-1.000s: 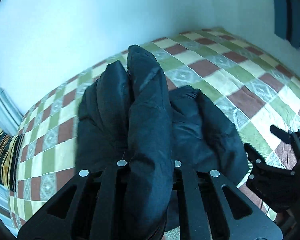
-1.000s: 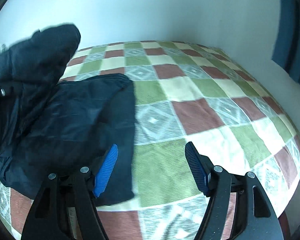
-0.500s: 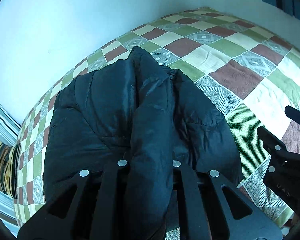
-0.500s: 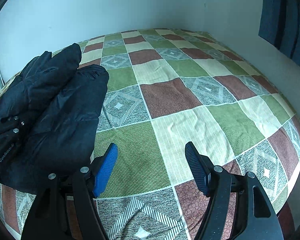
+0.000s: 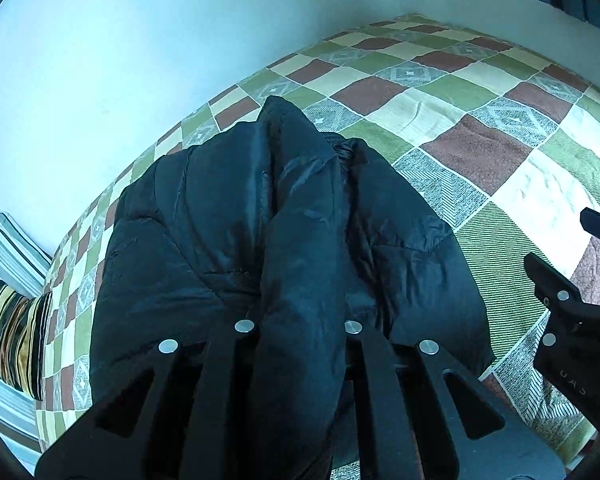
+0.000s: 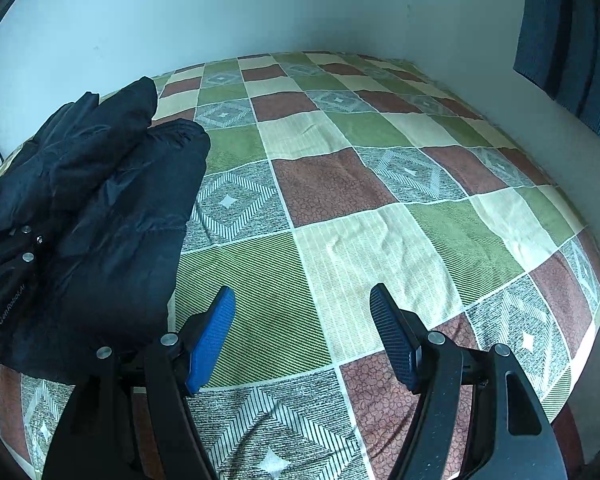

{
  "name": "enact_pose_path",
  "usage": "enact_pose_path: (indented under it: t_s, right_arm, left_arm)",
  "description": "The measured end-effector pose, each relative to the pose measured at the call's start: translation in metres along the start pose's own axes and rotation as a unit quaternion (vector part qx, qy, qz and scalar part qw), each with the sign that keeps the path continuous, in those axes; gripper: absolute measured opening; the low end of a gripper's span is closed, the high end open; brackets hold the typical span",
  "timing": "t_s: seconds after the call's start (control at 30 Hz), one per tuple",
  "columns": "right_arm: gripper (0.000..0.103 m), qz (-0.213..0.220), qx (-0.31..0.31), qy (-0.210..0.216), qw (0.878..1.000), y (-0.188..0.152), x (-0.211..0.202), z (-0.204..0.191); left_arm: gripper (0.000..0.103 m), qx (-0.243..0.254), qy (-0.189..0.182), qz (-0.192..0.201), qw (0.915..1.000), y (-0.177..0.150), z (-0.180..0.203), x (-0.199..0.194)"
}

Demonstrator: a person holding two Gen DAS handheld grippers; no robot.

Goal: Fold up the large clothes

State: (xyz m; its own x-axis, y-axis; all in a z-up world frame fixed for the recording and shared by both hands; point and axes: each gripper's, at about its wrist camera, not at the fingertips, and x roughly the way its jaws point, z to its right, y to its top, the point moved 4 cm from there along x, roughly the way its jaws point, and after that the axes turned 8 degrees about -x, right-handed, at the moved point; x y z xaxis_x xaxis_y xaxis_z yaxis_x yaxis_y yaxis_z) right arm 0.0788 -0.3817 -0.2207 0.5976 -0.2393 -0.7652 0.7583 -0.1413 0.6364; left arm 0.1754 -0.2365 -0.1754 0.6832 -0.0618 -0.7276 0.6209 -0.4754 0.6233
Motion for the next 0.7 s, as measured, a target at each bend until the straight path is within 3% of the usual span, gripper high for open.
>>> enact_pose_path:
  t_s: [0.13, 0.23, 0.33, 0.4, 0.47, 0.57, 0.7]
  right_arm:
    - [0.069, 0.0, -0.004, -0.006, 1.0, -0.001, -0.005, 0.003]
    - [0.069, 0.005, -0.01, -0.01, 1.0, 0.002, -0.012, 0.002]
    - [0.069, 0.012, -0.016, -0.011, 1.0, 0.006, -0.022, -0.002]
    - [0.069, 0.019, -0.02, -0.01, 1.0, 0.01, -0.03, -0.006]
    - [0.069, 0.025, -0.025, -0.008, 0.999, 0.015, -0.037, -0.011]
    - [0.069, 0.04, -0.036, 0.0, 0.999, 0.026, -0.05, -0.022]
    - [0.069, 0.061, -0.053, 0.016, 0.997, 0.046, -0.068, -0.044]
  left_arm:
    - [0.016, -0.008, -0.003, 0.007, 0.9999, 0.001, -0.003, -0.007]
    - [0.028, -0.014, -0.008, 0.02, 0.9997, 0.002, -0.007, -0.023]
    - [0.044, -0.021, -0.019, 0.048, 0.9985, 0.005, -0.016, -0.052]
    - [0.066, -0.031, -0.01, 0.083, 0.996, 0.005, -0.031, -0.079]
    - [0.07, -0.046, 0.002, 0.111, 0.9928, 0.004, -0.054, -0.103]
    - [0.076, -0.084, 0.015, 0.116, 0.9896, -0.003, -0.098, -0.115]
    - [0.076, -0.127, 0.092, 0.089, 0.9836, -0.022, -0.162, -0.096]
